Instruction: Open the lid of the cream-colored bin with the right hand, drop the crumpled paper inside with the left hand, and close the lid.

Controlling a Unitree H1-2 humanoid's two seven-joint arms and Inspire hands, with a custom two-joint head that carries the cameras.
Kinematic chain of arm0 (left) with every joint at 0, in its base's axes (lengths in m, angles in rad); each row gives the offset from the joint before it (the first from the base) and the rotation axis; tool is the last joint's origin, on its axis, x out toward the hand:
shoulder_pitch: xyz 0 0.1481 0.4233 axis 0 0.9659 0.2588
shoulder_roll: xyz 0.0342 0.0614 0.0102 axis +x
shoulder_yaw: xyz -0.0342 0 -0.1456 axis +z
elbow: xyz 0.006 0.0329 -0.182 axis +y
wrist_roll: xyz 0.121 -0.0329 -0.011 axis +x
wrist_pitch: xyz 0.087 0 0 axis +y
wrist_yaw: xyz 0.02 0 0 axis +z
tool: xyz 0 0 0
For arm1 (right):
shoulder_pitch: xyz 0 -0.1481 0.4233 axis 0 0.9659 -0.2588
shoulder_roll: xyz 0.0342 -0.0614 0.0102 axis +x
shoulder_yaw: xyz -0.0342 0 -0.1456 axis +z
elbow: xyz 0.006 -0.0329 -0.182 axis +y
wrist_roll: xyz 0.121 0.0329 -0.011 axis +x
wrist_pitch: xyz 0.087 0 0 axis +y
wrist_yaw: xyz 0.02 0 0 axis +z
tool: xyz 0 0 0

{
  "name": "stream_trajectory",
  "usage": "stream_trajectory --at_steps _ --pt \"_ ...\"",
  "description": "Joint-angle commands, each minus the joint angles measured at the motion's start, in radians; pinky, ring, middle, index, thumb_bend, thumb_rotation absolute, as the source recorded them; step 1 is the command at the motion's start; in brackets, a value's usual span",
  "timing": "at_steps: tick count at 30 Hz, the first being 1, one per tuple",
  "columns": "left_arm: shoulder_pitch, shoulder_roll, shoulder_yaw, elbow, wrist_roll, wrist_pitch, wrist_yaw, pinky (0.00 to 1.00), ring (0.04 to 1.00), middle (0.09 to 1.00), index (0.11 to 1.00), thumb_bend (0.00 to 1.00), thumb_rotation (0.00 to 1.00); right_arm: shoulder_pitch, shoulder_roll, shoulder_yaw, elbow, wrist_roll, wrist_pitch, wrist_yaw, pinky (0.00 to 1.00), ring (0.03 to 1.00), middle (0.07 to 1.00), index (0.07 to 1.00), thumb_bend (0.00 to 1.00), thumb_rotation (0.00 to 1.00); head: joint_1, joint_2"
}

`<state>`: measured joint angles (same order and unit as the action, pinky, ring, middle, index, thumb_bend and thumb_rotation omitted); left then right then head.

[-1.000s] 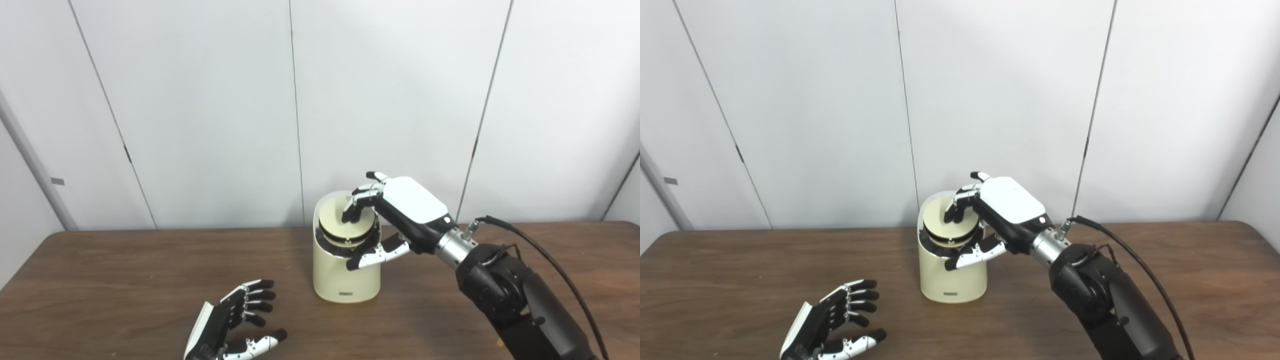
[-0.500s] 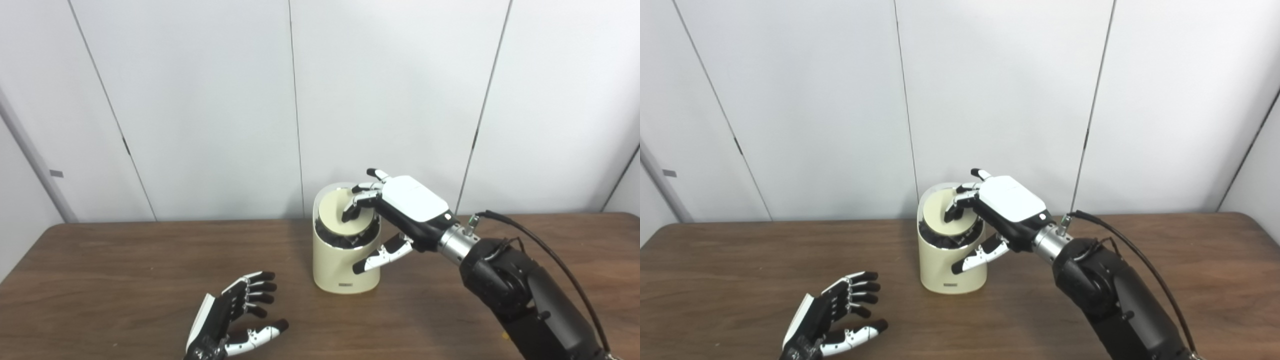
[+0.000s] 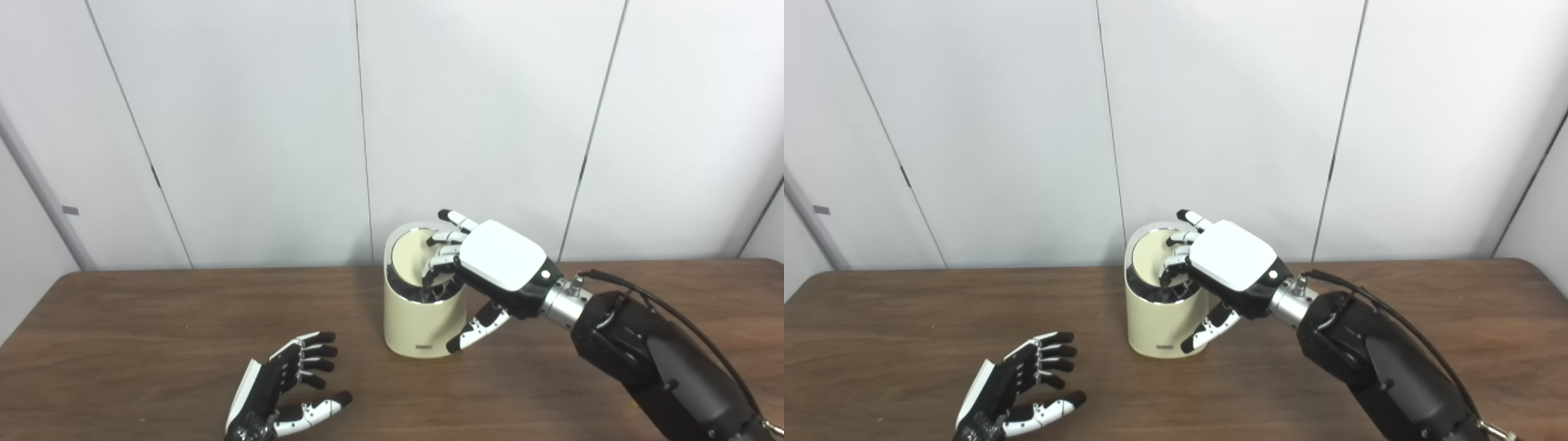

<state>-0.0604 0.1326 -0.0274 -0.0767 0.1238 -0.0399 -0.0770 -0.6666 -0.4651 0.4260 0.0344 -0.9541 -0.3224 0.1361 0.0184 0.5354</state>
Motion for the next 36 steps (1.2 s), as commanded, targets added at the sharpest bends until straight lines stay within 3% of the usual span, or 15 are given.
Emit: stream_trajectory --at_steps 1,11,14,16,19,22,23,25,27,29,32,36 --pt "-0.019 0.000 0.004 -0.040 0.004 -0.012 0.011 0.57 0.675 0.729 0.772 0.67 0.03 -0.010 -0.016 0.018 0.004 -0.020 -0.027 0.030 1.00 0.836 0.619 0.617 0.74 0.49 0.001 0.000" --pt "-0.025 0.002 0.005 -0.031 0.008 -0.016 0.015 0.58 0.679 0.728 0.770 0.66 0.02 0.002 -0.009 0.000 0.003 0.022 -0.003 0.039 1.00 0.837 0.622 0.621 0.72 0.50 0.001 -0.003" --pt "-0.028 0.001 0.005 -0.025 0.004 -0.022 0.015 0.57 0.677 0.728 0.772 0.67 0.03 0.017 0.014 -0.042 -0.015 0.082 0.053 0.057 1.00 0.846 0.635 0.632 0.70 0.55 0.001 -0.005" --pt "-0.029 0.001 0.005 -0.024 0.006 -0.025 0.016 0.57 0.675 0.727 0.771 0.67 0.03 0.042 0.061 -0.108 -0.050 0.185 0.154 0.092 1.00 0.854 0.646 0.642 0.69 0.52 0.002 -0.007" --pt "-0.030 0.000 0.005 -0.024 0.006 -0.025 0.017 0.56 0.672 0.726 0.770 0.67 0.02 0.063 0.099 -0.166 -0.079 0.263 0.233 0.119 0.92 0.850 0.660 0.660 0.65 0.50 0.002 -0.006" --pt "-0.029 0.001 0.005 -0.028 0.009 -0.022 0.017 0.56 0.670 0.724 0.769 0.67 0.03 0.082 0.125 -0.215 -0.101 0.310 0.301 0.129 0.92 0.867 0.726 0.722 0.65 0.57 0.002 -0.006" --pt "-0.029 0.002 0.004 -0.028 0.009 -0.022 0.017 0.56 0.670 0.725 0.770 0.67 0.03 0.086 0.131 -0.226 -0.106 0.314 0.311 0.122 0.86 0.859 0.746 0.742 0.65 0.57 0.002 -0.006" --pt "-0.029 0.002 0.004 -0.029 0.009 -0.023 0.017 0.57 0.671 0.726 0.771 0.67 0.03 0.099 0.136 -0.252 -0.114 0.342 0.323 0.112 0.75 0.850 0.788 0.784 0.65 0.54 0.001 -0.005" --pt "-0.029 0.003 0.005 -0.030 0.010 -0.024 0.017 0.57 0.671 0.727 0.771 0.67 0.03 0.115 0.138 -0.276 -0.121 0.372 0.326 0.101 0.71 0.867 0.836 0.828 0.65 0.52 -0.001 -0.005" --pt "-0.030 0.003 0.004 -0.030 0.008 -0.025 0.016 0.57 0.672 0.727 0.772 0.67 0.03 0.136 0.141 -0.299 -0.128 0.386 0.337 0.090 0.71 0.878 0.888 0.873 0.67 0.51 -0.001 -0.005" --pt "-0.032 0.005 0.005 -0.030 0.008 -0.024 0.015 0.58 0.674 0.725 0.770 0.67 0.03 0.174 0.143 -0.333 -0.102 0.435 0.302 0.053 0.74 0.893 0.939 0.930 0.71 0.45 -0.001 -0.004" --pt "-0.033 0.007 0.007 -0.033 0.006 -0.019 0.014 0.58 0.675 0.725 0.770 0.67 0.02 0.242 0.141 -0.359 -0.093 0.478 0.299 0.028 0.76 0.906 0.956 0.966 0.76 0.40 -0.002 -0.005"
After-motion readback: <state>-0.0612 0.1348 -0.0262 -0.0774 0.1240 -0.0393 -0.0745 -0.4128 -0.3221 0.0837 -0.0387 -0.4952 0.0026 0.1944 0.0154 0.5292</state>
